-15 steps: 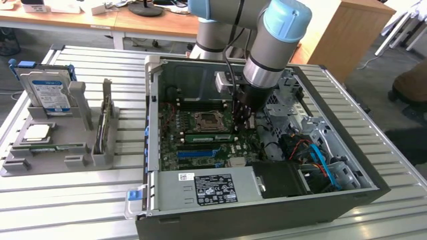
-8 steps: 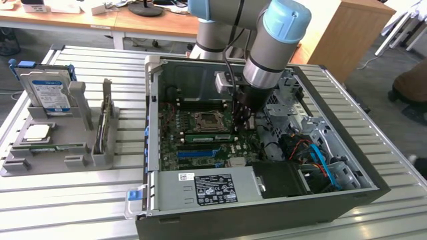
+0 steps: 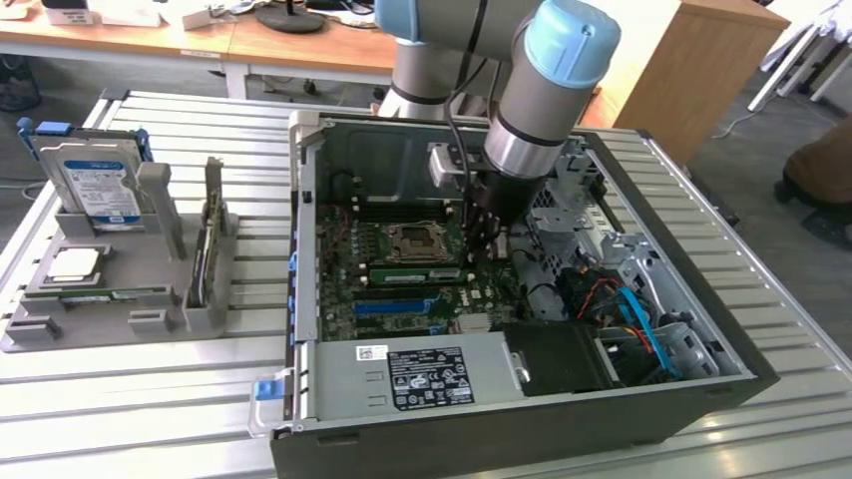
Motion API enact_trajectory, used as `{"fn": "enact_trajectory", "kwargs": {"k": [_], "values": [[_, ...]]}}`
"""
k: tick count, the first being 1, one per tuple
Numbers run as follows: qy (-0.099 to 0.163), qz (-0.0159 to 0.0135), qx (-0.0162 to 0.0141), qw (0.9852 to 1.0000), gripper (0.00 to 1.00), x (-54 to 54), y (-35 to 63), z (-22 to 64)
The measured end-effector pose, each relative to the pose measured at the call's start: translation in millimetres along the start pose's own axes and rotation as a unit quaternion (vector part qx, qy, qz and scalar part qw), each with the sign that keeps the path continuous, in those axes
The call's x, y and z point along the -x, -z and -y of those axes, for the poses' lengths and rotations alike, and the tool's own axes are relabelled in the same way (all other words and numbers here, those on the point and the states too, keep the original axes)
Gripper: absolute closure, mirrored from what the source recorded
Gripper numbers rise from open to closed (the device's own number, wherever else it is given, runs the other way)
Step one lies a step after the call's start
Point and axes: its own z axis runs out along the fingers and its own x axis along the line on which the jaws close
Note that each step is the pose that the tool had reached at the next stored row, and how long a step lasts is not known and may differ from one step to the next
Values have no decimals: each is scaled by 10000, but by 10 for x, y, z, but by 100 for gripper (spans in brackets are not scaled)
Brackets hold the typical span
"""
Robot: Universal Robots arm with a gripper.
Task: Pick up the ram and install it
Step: 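Press down the ram until it locks into place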
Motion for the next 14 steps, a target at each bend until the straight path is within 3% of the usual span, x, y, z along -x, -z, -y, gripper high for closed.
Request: {"fn": "enact_trajectory", "kwargs": {"k": [14], "values": [[0,-1,-1,10000,89,-1,-19,1]]}}
